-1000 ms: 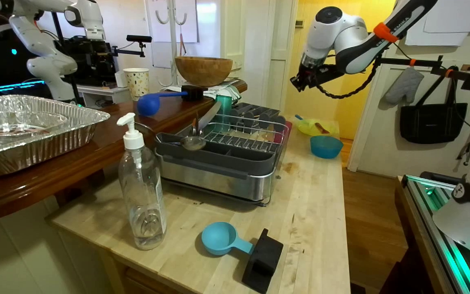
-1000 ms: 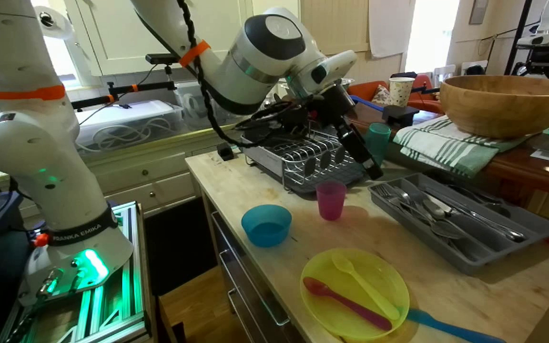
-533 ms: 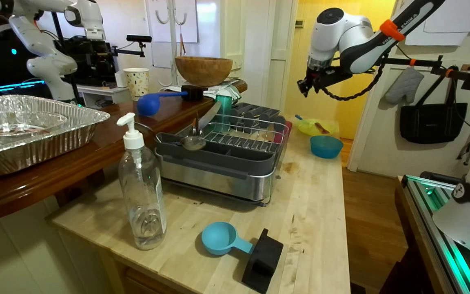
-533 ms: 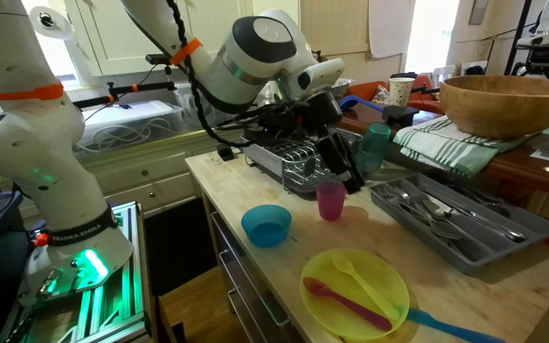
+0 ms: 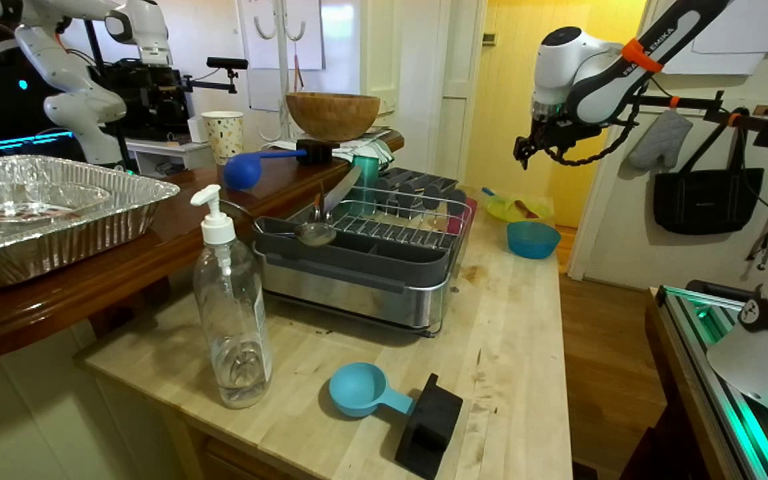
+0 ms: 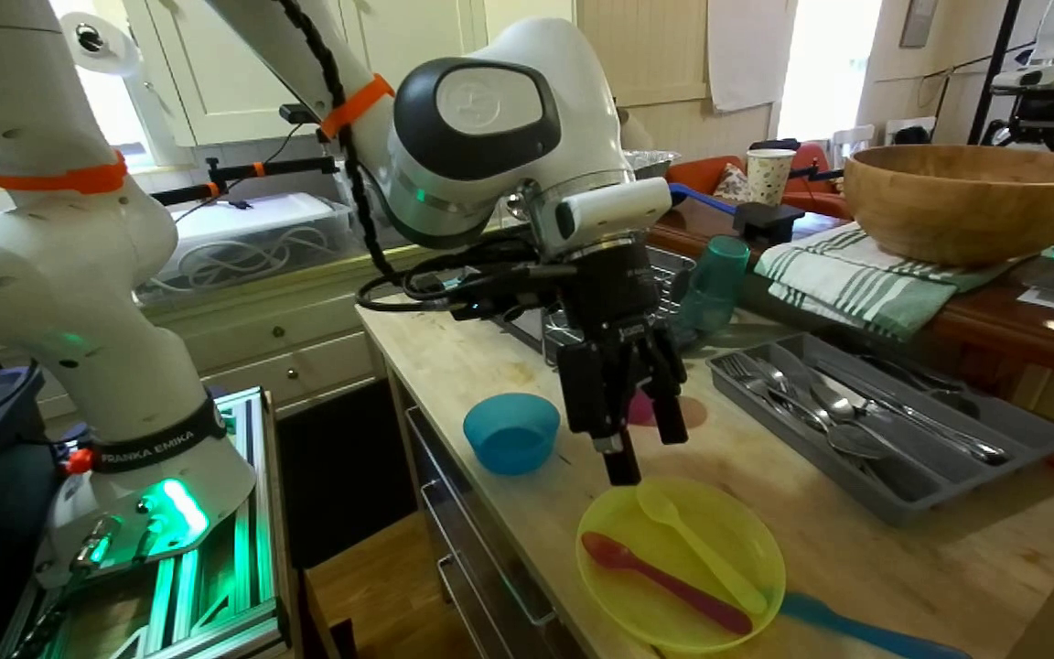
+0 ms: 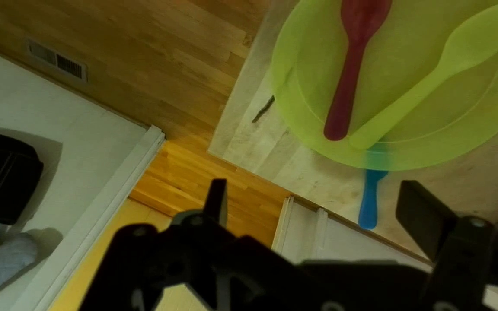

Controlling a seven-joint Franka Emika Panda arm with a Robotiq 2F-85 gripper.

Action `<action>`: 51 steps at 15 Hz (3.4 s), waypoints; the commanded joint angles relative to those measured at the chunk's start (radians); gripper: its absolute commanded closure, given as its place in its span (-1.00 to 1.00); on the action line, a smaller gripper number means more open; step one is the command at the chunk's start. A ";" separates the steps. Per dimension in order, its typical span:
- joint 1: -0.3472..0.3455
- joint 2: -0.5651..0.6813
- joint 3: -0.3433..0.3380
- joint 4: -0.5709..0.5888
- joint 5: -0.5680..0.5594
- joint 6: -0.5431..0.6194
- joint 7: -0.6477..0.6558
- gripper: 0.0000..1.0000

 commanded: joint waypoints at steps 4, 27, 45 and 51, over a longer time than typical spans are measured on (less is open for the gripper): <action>-0.008 0.027 0.017 0.018 0.021 -0.021 0.012 -1.00; -0.061 0.366 -0.023 0.120 0.790 0.222 -0.562 -1.00; -0.034 0.424 -0.024 0.171 0.909 0.216 -0.577 0.58; -0.006 0.419 -0.054 0.174 0.878 0.193 -0.563 0.89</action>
